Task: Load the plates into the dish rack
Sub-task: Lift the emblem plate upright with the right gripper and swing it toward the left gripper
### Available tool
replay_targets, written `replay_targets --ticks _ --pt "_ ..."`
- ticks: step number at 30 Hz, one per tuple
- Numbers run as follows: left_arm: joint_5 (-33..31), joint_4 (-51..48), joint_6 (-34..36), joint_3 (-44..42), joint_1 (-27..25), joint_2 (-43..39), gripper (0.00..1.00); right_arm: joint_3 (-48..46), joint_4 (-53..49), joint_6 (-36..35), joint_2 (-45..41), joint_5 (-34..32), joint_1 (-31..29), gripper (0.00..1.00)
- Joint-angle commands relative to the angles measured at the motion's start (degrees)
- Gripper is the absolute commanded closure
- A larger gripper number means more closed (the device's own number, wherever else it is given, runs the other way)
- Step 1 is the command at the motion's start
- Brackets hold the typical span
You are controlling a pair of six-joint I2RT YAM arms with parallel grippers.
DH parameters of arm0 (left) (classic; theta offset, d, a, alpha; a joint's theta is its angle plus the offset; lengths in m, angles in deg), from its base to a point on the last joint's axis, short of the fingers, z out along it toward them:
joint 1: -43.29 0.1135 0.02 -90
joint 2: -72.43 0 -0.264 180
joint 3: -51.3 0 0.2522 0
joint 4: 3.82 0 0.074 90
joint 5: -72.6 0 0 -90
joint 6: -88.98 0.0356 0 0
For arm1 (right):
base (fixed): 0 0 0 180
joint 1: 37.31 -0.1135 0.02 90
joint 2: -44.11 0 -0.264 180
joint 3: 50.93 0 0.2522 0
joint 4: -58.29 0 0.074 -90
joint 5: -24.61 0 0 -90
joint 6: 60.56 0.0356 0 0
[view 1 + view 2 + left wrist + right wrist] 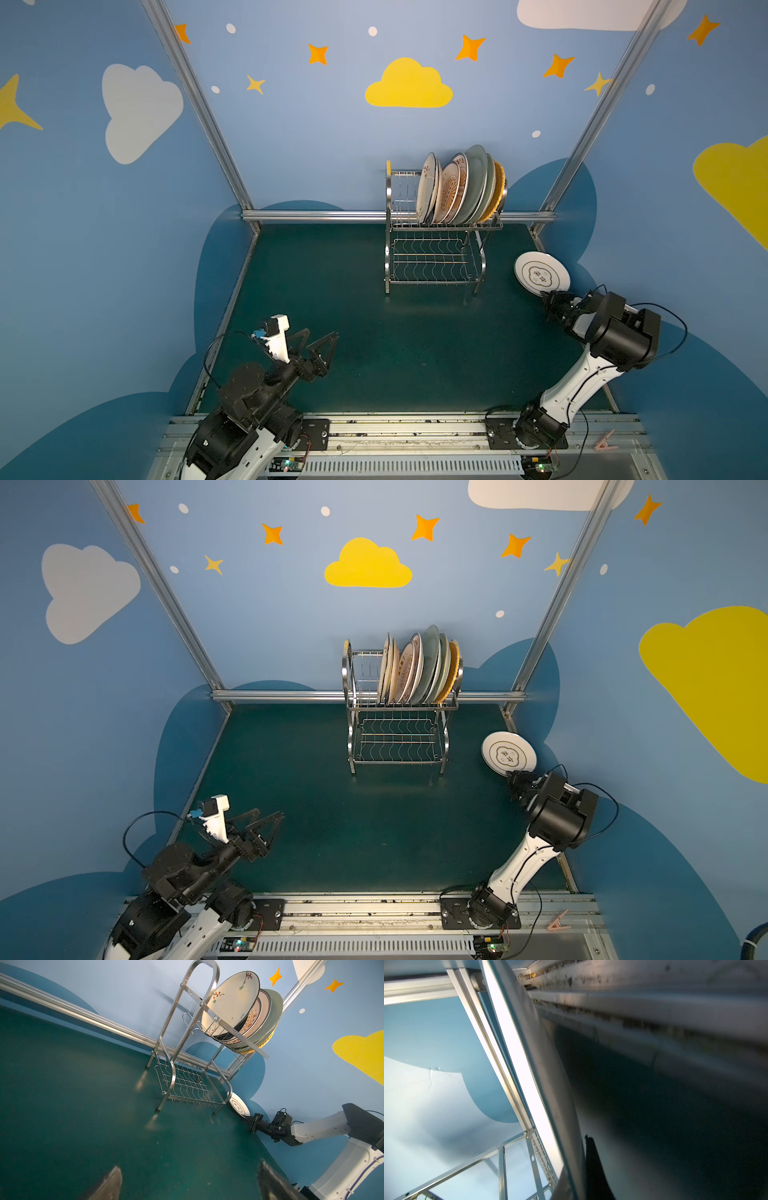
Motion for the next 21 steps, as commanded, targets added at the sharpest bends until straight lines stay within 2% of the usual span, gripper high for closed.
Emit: replay_targets --ticks 1,11,18,21 --pt "-0.45 1.57 -0.1 -0.37 0.31 0.21 0.0 -2.01 1.11 0.8 -9.0 -1.19 -0.96 1.0" --pt "-1.77 1.32 0.02 -0.48 0.4 0.12 0.0 -10.97 -16.2 -3.47 -37.13 -2.65 -3.17 1.0" --pt "-2.6 1.41 0.41 -0.81 0.54 -0.28 0.0 -12.83 -38.72 -11.66 -59.22 1.14 -4.07 1.0" --pt "-1.99 2.32 0.75 -1.34 0.49 -0.79 0.0 -14.36 -43.34 -13.41 -65.86 4.84 -4.51 1.0"
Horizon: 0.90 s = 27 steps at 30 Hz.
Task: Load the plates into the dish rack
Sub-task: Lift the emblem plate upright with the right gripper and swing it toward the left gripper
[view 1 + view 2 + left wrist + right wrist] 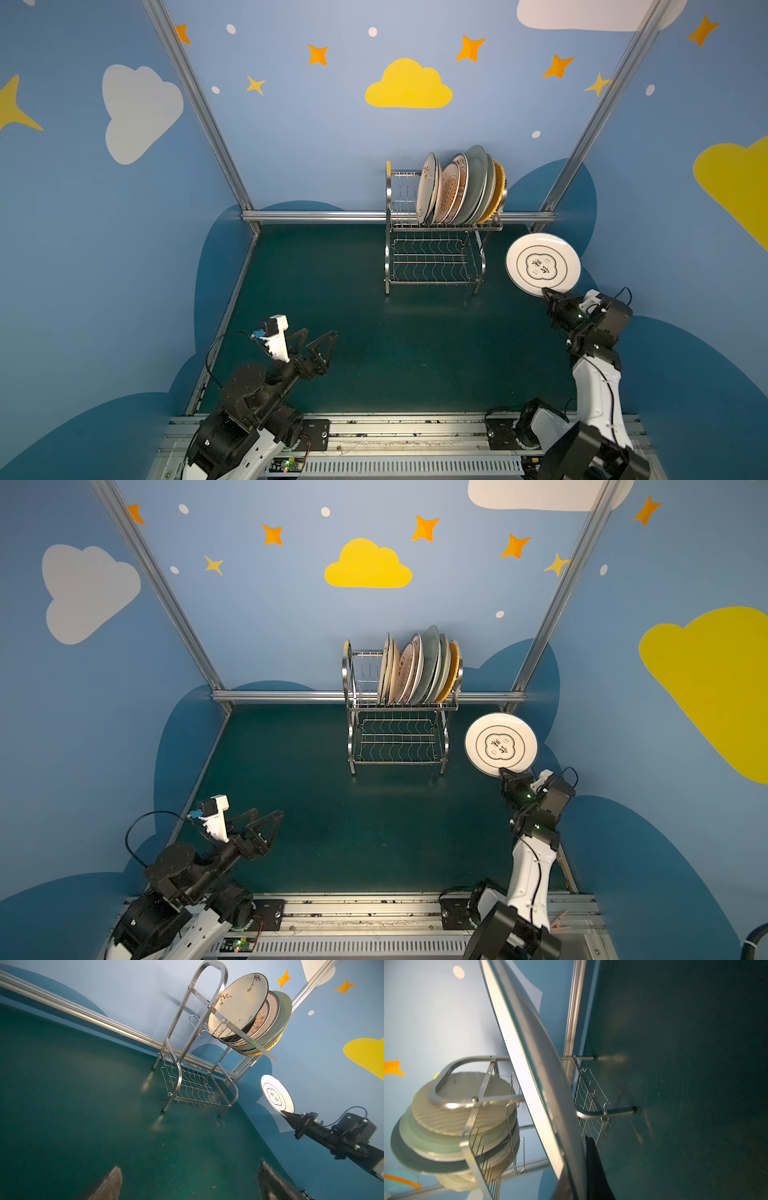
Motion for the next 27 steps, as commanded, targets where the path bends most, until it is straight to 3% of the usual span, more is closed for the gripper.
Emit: replay_targets --ticks 1,5,8,12,16,19,23,27 --pt "0.44 2.64 1.05 -0.94 0.23 -0.97 0.0 -1.3 -8.95 -5.43 -6.0 5.96 -0.99 1.0" --pt "3.71 4.72 2.53 -1.88 0.29 -1.1 0.0 -1.8 -18.04 -10.35 -12.49 10.42 -3.26 1.0" --pt "5.84 7.99 -1.0 -3.05 0.31 -0.28 0.0 -2.64 -20.07 -13.19 -16.96 12.15 -5.63 1.0" --pt "8.16 21.63 -10.82 -11.05 0.16 0.28 0.0 -0.58 -25.92 -18.45 -21.19 11.87 -9.18 1.0" --pt "5.04 39.45 -17.41 -18.68 -3.1 6.65 0.0 2.33 -34.29 -24.07 -21.94 11.9 -11.6 1.0" --pt "-1.92 47.39 -13.35 -19.81 -9.98 14.78 0.0 2.24 -35.71 -25.52 -21.46 12.27 -12.7 1.0" --pt "-10.76 54.6 -1.48 -16.02 -21.24 30.25 0.0 2.35 -36.37 -26.61 -20.42 13.02 -14.12 1.0" --pt "-11.89 57.04 10.84 -9.47 -27.88 46.2 0.0 2.38 -36.95 -26.99 -20.04 12.89 -15.29 1.0"
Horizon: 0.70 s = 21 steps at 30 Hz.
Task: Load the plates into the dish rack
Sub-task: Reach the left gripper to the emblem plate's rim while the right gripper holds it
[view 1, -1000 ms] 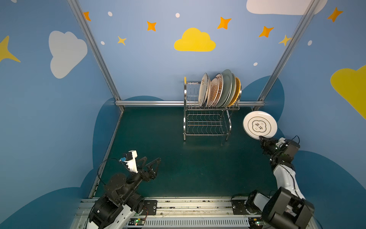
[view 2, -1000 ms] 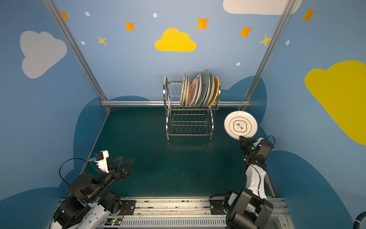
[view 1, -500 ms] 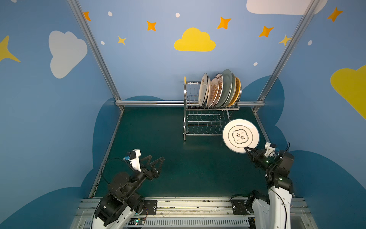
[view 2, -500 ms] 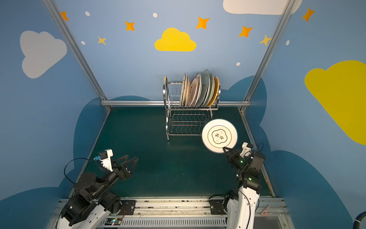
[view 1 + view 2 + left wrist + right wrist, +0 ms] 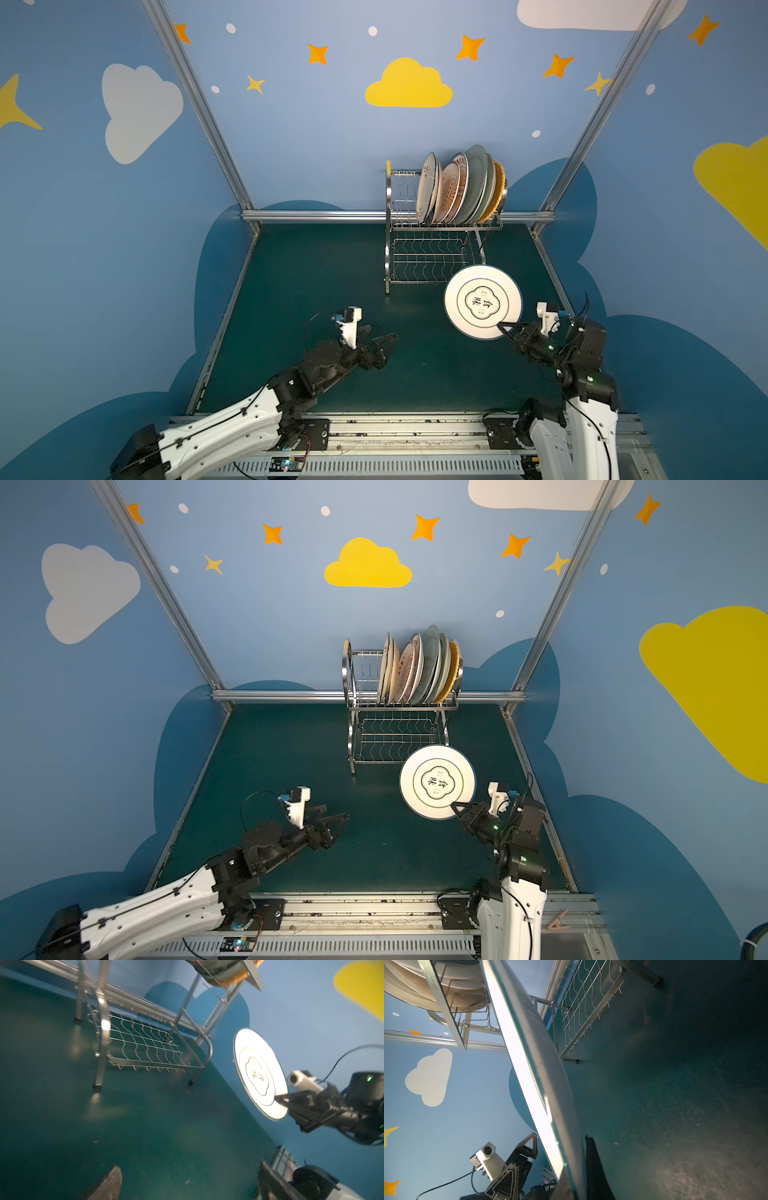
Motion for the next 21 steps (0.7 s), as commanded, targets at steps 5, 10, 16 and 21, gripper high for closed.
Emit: replay_targets --ticks 5,10,16,21 --pt "-7.65 11.88 34.27 9.29 -11.91 18.14 0.0 3.5 -4.36 -4.75 0.6 0.7 -1.86 1.0" --pt "-10.63 13.58 54.78 14.08 -17.73 28.0 0.0 5.12 -8.45 -5.97 1.53 0.33 -2.53 1.0" --pt "-14.22 21.91 70.39 16.76 -22.69 36.41 0.0 5.69 -10.34 -5.4 1.1 -0.26 -3.16 1.0" --pt "-16.35 27.28 77.0 19.38 -24.92 41.36 0.0 5.08 -10.22 -4.71 1.01 0.32 -3.77 1.0"
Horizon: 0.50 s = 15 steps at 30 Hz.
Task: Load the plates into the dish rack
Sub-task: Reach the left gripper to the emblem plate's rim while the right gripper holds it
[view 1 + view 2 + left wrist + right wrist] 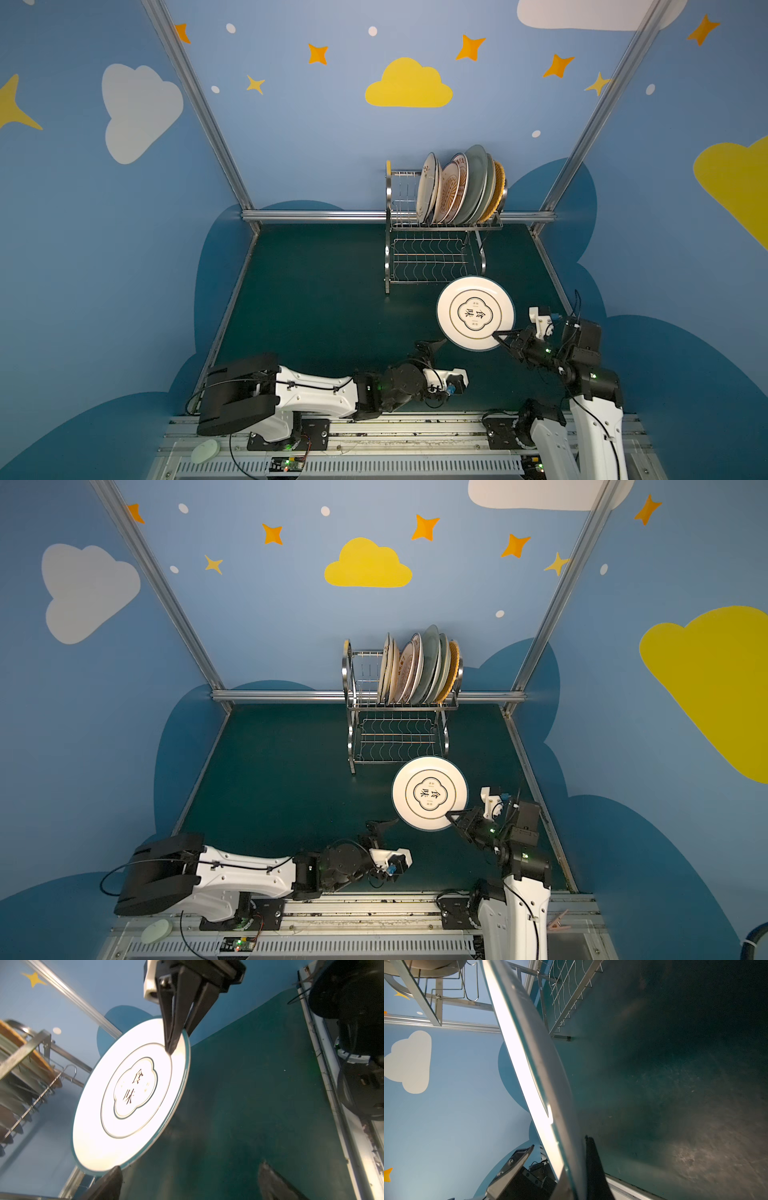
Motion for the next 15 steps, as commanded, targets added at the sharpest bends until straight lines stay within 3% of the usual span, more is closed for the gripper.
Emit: replay_targets --ticks 1,5,11,15 --pt "-2.86 6.02 9.01 3.57 -0.54 2.64 0.01 1.41 0.63 0.01 -0.74 1.52 -0.59 1.0" --pt "-6.49 7.16 13.64 7.06 -0.68 8.02 0.04 1.32 -0.13 0.27 -1.5 1.75 -0.94 1.0" --pt "-12.12 9.0 18.15 12.46 -0.5 16.16 0.18 1.32 -1.28 0.14 -1.66 2.24 -1.1 1.0" --pt "-12.75 8.7 17.37 14.55 -0.41 18.54 0.34 1.53 -1.67 0.18 -1.72 2.32 -1.2 1.0"
